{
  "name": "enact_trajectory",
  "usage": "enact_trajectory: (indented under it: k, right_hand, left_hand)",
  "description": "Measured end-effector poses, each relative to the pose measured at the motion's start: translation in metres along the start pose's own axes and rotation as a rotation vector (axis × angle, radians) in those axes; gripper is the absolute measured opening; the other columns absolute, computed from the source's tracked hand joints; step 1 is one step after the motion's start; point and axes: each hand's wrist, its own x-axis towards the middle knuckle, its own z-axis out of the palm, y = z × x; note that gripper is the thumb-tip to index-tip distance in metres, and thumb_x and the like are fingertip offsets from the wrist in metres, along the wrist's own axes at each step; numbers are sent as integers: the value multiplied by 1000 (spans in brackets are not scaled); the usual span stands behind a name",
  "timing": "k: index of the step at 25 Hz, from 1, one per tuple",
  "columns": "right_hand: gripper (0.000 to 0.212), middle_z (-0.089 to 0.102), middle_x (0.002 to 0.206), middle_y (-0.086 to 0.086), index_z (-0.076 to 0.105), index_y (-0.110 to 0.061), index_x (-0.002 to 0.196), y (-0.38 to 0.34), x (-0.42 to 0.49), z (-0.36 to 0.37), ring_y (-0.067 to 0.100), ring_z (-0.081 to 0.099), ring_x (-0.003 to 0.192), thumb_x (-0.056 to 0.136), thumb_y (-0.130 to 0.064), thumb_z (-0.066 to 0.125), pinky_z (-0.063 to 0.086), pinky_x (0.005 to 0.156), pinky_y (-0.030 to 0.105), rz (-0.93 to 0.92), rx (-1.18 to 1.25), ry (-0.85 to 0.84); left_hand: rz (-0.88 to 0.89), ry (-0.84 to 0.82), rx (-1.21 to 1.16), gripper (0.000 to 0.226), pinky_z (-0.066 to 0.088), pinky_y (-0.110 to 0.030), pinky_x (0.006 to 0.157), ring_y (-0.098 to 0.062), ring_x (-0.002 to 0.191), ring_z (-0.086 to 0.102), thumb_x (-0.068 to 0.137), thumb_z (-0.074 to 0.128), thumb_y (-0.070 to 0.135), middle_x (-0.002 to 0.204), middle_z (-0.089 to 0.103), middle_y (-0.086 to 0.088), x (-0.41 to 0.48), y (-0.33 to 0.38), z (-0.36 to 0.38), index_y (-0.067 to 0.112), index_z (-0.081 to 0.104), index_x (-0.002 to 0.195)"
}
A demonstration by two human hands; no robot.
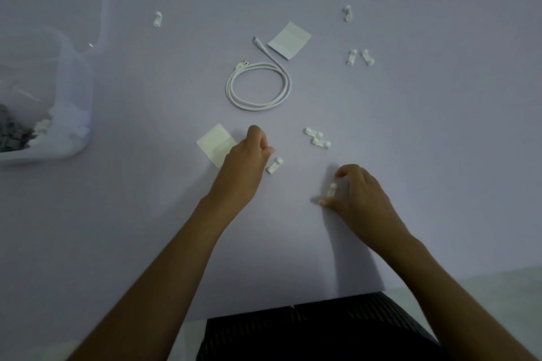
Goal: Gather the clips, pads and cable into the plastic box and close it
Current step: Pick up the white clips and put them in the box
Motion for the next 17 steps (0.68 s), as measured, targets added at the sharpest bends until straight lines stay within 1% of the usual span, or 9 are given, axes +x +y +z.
enact_trajectory:
  k: [2, 3, 5, 7, 9, 11, 13, 15, 17]
  right_hand:
    - [41, 44, 103, -6, 47, -16, 111, 3, 1, 3, 15, 46, 97, 83, -40, 66, 35, 77, 21, -48, -64, 19]
    - [37, 45, 102, -4, 47, -16, 107, 3, 2, 3, 15, 47, 95, 85, -39, 65, 35, 75, 21, -73, -86, 32]
    - [31, 46, 100, -3, 46, -16, 102, 2, 3, 4, 14, 46, 87, 87, -37, 62, 36, 70, 18, -98, -85, 35]
    - [24, 47, 94, -4, 48, -16, 98, 1, 5, 1, 11, 47, 78, 89, -35, 60, 37, 64, 13, -61, 25, 60]
    - [21, 55, 87, -4, 54, -14, 96, 0, 9, -4, 10, 50, 71, 91, -35, 57, 38, 61, 13, 60, 291, 97]
    - [21, 62, 82, -1, 59, -11, 97, -3, 14, -9, 13, 48, 63, 93, -31, 55, 41, 58, 23, 186, 749, 46]
    - [13, 68, 83, 5, 62, -10, 97, -7, 19, -13, 13, 47, 57, 96, -19, 52, 42, 51, 23, 272, 1129, -33]
    - [14, 69, 78, 8, 62, -10, 96, -10, 25, -16, 13, 50, 53, 96, -8, 48, 44, 47, 21, 344, 1381, -97]
    - [19, 63, 71, 7, 61, -10, 96, -11, 32, -19, 14, 52, 53, 94, -5, 43, 46, 47, 22, 394, 1543, -136]
  left_hand:
    - [25, 5, -32, 21, 47, -25, 67, -16, 93, 62, 90, 52, 1, 102, 61, -4, -3, -3, 1, 16, 39, 95]
    - [45, 25, -39, 17, 52, -32, 69, -18, 92, 63, 91, 51, 2, 100, 61, -2, -5, -3, 2, 16, 43, 96]
    - [74, 63, 18, 1, 54, -44, 70, -26, 86, 63, 95, 47, 16, 96, 62, -6, -9, 1, 4, 15, 47, 95]
    - [83, 79, 51, 26, 51, -46, 67, -28, 79, 60, 95, 42, 36, 91, 61, -9, -9, 6, 7, 11, 49, 93]
    - [92, 54, 54, 37, 49, -43, 66, -28, 79, 57, 90, 46, 46, 91, 59, -11, -9, 9, 11, 10, 48, 95]
    - [119, 40, 134, 34, 48, -41, 66, -29, 84, 56, 90, 50, 43, 94, 56, -12, -8, 7, 19, 10, 47, 99]
    - [144, 55, 200, 27, 48, -38, 62, -30, 81, 58, 93, 49, 36, 94, 55, -12, -6, 5, 25, 9, 47, 98]
    - [155, 87, 187, 23, 46, -35, 60, -29, 75, 57, 94, 50, 30, 93, 54, -14, -3, 5, 27, 7, 49, 94]
    - [128, 128, 100, 22, 42, -33, 61, -27, 72, 54, 94, 49, 28, 93, 51, -15, 1, 7, 22, 5, 47, 91]
